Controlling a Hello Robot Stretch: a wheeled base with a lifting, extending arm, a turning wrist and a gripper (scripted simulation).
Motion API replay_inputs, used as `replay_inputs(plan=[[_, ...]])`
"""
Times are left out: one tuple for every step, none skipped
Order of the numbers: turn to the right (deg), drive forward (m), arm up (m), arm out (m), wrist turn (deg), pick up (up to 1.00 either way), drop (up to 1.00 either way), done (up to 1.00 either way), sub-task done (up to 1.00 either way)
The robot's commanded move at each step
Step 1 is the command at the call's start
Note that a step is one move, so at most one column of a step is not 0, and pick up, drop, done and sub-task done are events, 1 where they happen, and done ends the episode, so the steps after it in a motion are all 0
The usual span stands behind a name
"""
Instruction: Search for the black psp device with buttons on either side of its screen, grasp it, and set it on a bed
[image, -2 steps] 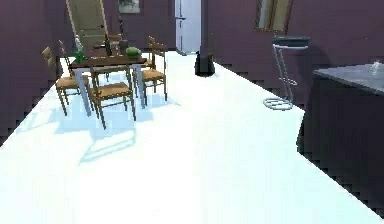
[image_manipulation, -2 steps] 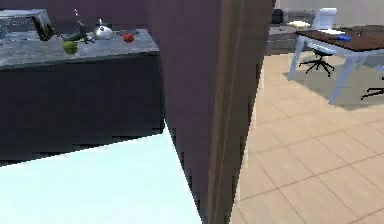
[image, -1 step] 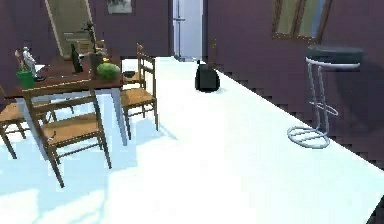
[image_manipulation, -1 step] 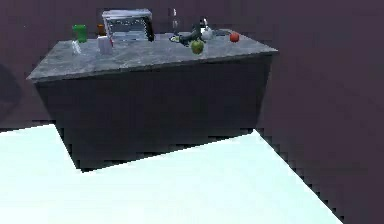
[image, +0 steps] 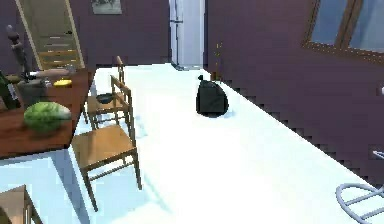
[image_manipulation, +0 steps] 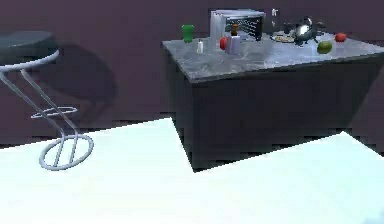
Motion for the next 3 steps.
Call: replay_inputs(plan=[[0.0,1.00,0.00,0.00,0.0,0.00,0.00,0.00,0.00],[0.0,0.30,0.00,0.00,0.0,0.00,0.00,0.00,0.00],[45.0,0.00,0.00,0.00,0.0,0.00,0.00,0.00,0.00]])
